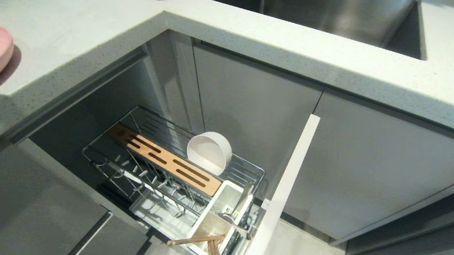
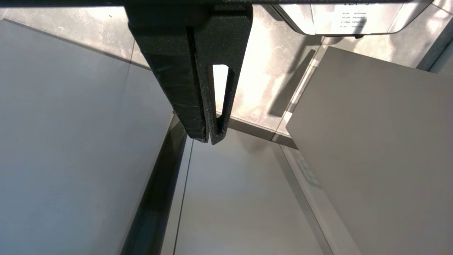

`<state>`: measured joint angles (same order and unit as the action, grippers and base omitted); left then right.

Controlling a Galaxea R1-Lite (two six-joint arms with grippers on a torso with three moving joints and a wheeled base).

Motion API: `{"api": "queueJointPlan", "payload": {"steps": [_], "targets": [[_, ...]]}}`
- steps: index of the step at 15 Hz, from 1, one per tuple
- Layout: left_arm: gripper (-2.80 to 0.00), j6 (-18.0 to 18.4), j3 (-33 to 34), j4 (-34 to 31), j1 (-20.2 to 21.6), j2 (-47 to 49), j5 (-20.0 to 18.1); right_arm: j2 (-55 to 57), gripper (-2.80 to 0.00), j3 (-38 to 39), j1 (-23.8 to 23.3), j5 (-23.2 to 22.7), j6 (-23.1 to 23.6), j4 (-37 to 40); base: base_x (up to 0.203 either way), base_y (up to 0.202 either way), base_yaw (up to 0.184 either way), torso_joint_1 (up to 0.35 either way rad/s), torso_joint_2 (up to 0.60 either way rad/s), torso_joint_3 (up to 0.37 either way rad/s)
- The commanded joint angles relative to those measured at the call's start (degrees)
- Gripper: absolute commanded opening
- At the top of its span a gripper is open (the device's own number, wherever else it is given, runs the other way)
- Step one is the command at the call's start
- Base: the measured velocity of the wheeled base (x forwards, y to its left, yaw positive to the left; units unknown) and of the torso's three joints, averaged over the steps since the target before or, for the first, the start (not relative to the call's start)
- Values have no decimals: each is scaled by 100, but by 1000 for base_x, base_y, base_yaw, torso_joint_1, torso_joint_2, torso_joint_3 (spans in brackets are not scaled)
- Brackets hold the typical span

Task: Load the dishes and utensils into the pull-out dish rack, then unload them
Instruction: Pick up the plate and place it in the cupboard

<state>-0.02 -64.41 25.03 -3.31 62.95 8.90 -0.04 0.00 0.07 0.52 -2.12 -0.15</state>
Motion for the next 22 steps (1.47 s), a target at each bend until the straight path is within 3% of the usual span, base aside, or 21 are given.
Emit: {"api": "queueJointPlan", "payload": {"steps": [1,3,4,6,9,14,16,18,19,22], "targets": [[-280,8,-253,-919,430,-22,4,4,-280,0,1,0,1,-3,0,0,0,0,0,0],[-280,20,-483,-1631,663,-54,-2,4,-280,0,1,0,-8,-3,0,0,0,0,0,0],[-280,29,-502,-1689,671,-37,130,4,-280,0,1,0,-8,-3,0,0,0,0,0,0],[-280,31,-653,-1791,673,66,635,4,-280,0,1,0,1,-3,0,0,0,0,0,0],[-280,-67,-1222,-3008,577,260,1451,4,-280,0,1,0,-3,-3,0,0,0,0,0,0],[-280,-1294,-2108,-4734,-169,747,1934,4,-280,0,1,0,-1,-3,0,0,0,0,0,0],[-280,-1597,-2333,-5346,-386,934,2354,4,-280,0,1,0,-8,-3,0,0,0,0,0,0],[-280,-1694,-2339,-5448,-496,991,2609,4,-280,0,1,0,1,-3,0,0,0,0,0,0],[0,-1703,-2348,-5491,-513,1000,2652,4,-280,0,1,0,0,-3,0,0,0,0,0,0],[0,-1764,-2362,-5514,-594,1134,2652,4,-280,0,1,0,-7,-3,0,0,0,0,0,0]]}}
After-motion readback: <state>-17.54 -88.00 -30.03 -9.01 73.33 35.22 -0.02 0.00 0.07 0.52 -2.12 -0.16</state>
